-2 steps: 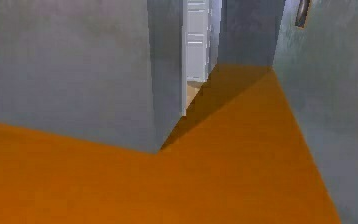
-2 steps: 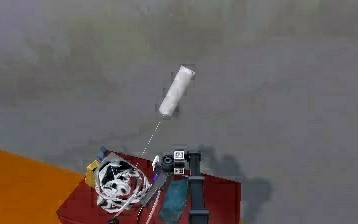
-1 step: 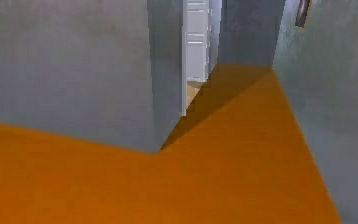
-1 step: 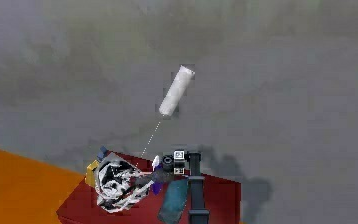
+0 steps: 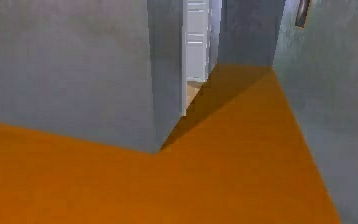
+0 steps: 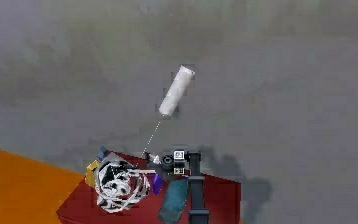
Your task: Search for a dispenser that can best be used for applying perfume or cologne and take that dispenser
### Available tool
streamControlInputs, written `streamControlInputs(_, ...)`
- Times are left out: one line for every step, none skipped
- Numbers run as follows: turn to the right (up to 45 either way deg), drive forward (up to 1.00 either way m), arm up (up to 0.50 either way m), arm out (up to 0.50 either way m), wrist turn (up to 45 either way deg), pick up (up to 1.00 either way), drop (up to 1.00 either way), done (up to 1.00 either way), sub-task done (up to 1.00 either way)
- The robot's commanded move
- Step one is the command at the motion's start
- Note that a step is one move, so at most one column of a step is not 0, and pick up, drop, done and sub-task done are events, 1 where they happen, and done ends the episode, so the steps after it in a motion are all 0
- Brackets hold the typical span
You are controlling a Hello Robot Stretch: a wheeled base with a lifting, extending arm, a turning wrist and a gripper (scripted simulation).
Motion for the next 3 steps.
streamControlInputs(0.0,0.0,0.0,0.0,18.0,0.0,0.0,0.0,0.0)
streamControlInputs(0.0,0.0,-0.3,0.0,0.0,0.0,0.0,0.0,0.0)
streamControlInputs(0.0,0.0,0.0,0.0,0.0,1.0,0.0,0.0,0.0)
